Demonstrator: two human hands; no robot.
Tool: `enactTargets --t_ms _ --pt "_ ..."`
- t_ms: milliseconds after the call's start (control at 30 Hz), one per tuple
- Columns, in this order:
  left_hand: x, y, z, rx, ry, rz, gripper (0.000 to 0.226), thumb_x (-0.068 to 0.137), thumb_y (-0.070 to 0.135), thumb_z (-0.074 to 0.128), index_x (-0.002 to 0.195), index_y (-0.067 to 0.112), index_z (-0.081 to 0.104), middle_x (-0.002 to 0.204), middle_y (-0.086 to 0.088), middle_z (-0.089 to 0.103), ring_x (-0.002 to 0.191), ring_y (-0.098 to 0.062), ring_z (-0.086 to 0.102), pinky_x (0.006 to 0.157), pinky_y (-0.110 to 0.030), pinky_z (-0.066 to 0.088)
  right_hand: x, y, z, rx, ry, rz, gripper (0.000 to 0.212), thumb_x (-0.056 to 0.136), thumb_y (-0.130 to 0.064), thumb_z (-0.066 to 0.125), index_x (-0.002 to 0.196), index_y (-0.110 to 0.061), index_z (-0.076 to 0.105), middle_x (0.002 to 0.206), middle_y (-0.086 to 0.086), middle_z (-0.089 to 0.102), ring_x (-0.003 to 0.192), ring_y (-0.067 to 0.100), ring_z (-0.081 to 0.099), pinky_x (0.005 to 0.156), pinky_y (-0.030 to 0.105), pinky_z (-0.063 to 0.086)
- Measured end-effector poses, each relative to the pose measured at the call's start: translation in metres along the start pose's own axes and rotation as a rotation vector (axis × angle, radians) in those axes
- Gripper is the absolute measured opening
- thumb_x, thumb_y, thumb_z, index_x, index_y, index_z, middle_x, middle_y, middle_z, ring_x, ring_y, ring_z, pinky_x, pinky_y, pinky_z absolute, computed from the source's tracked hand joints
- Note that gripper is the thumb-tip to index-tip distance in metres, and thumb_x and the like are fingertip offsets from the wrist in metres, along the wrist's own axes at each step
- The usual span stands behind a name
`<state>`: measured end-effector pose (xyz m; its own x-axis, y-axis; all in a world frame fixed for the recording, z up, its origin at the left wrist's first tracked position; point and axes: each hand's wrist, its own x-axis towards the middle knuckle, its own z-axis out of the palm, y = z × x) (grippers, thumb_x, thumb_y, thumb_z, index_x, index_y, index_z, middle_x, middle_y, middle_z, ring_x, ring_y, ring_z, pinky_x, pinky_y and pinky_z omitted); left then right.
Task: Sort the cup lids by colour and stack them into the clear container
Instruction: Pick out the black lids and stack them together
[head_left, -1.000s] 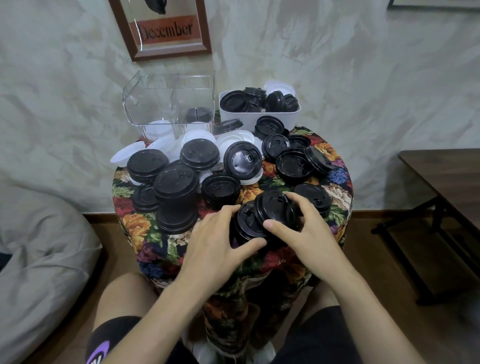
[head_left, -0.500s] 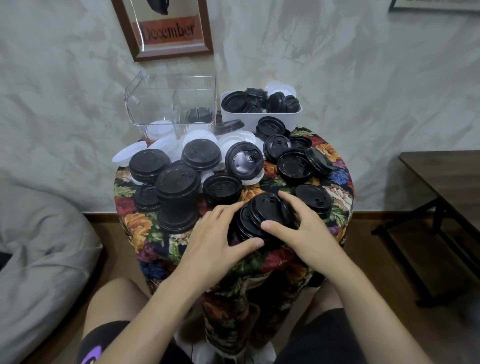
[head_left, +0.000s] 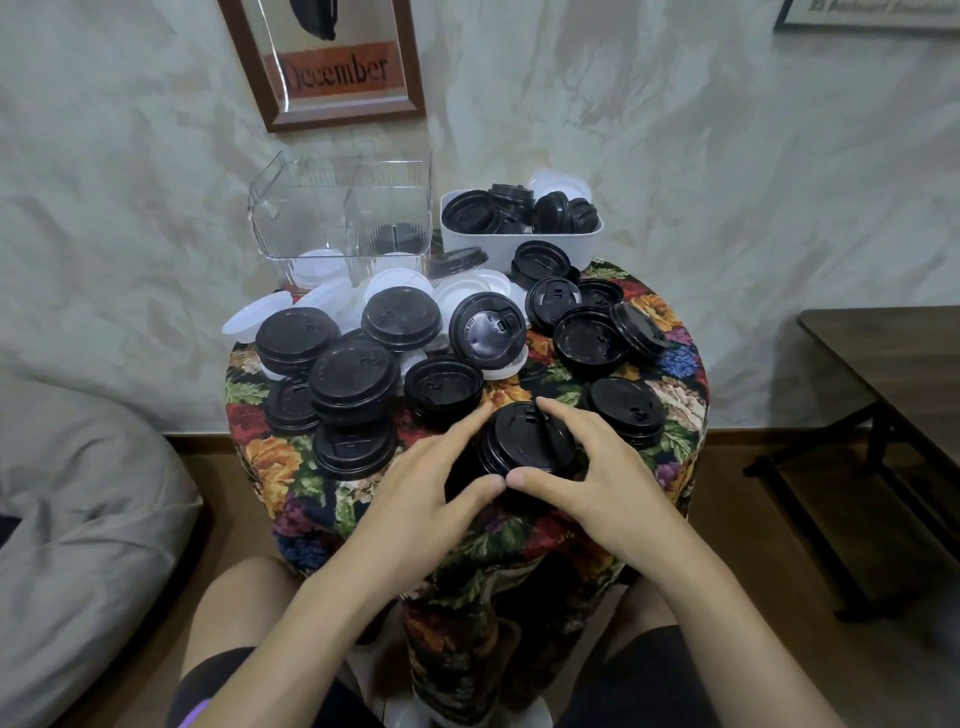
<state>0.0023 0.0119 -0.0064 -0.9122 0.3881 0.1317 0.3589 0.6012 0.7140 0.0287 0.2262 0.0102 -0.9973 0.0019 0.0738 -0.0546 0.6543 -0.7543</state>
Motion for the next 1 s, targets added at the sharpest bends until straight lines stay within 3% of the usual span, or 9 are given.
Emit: enactTargets --t_ms 100,300,533,700,867,1000 --pt "0.005 0.0 -0.003 -0.085 0.009 0.054 0.057 0.104 0.03 0.057 0.155 0.045 0.037 0.158 0.03 0.035 0.146 0.012 0.027 0.124 -0.036 0.029 0.0 -0.001 0.0 -0.006 0.001 0.002 0.088 0.078 -0.066 0.076 0.154 -0.043 0.038 0.147 -0.024 0.043 0.137 -0.001 0.04 0.113 0.03 0.037" --pt "0.008 -0.001 0.001 -0.074 0.029 0.046 0.055 0.098 0.055 0.056 0.151 0.054 0.039 0.151 0.03 0.047 0.142 0.008 0.038 0.118 -0.037 0.036 -0.001 -0.002 -0.001 -0.025 -0.014 -0.002 0.091 0.077 -0.069 0.075 0.155 -0.045 0.034 0.149 -0.025 0.04 0.138 -0.001 0.039 0.114 0.031 0.038" --pt "0.008 -0.004 0.002 -0.03 0.017 0.046 0.056 0.099 0.057 0.053 0.152 0.053 0.034 0.146 0.028 0.052 0.137 0.006 0.043 0.114 -0.035 0.039 0.002 -0.002 -0.013 -0.065 -0.117 -0.001 0.093 0.079 -0.071 0.071 0.157 -0.046 0.026 0.148 -0.031 0.034 0.138 -0.005 0.035 0.117 0.034 0.035" --pt "0.007 -0.005 0.001 0.018 -0.013 0.054 0.071 0.093 0.055 0.065 0.153 0.056 0.028 0.134 0.045 0.039 0.123 0.029 0.031 0.104 -0.003 0.027 0.002 -0.004 -0.013 -0.065 -0.087 0.02 0.087 0.081 -0.065 0.075 0.154 -0.044 0.033 0.146 -0.03 0.038 0.133 -0.004 0.037 0.11 0.029 0.037" --pt "0.008 -0.008 0.003 0.0 0.008 0.045 0.077 0.09 0.055 0.068 0.154 0.058 0.024 0.147 0.026 0.049 0.137 0.005 0.041 0.112 -0.027 0.037 -0.002 -0.001 -0.008 -0.031 -0.044 0.047 0.088 0.077 -0.071 0.072 0.152 -0.045 0.033 0.153 -0.023 0.042 0.14 0.002 0.038 0.113 0.037 0.039" --pt "0.009 -0.01 0.005 -0.012 0.016 0.055 0.081 0.088 0.057 0.069 0.154 0.057 0.024 0.149 0.027 0.048 0.139 0.004 0.042 0.114 -0.031 0.038 -0.002 -0.002 -0.008 0.061 0.045 0.094 0.084 0.077 -0.072 0.073 0.148 -0.044 0.039 0.145 -0.024 0.046 0.134 0.003 0.045 0.111 0.037 0.042"
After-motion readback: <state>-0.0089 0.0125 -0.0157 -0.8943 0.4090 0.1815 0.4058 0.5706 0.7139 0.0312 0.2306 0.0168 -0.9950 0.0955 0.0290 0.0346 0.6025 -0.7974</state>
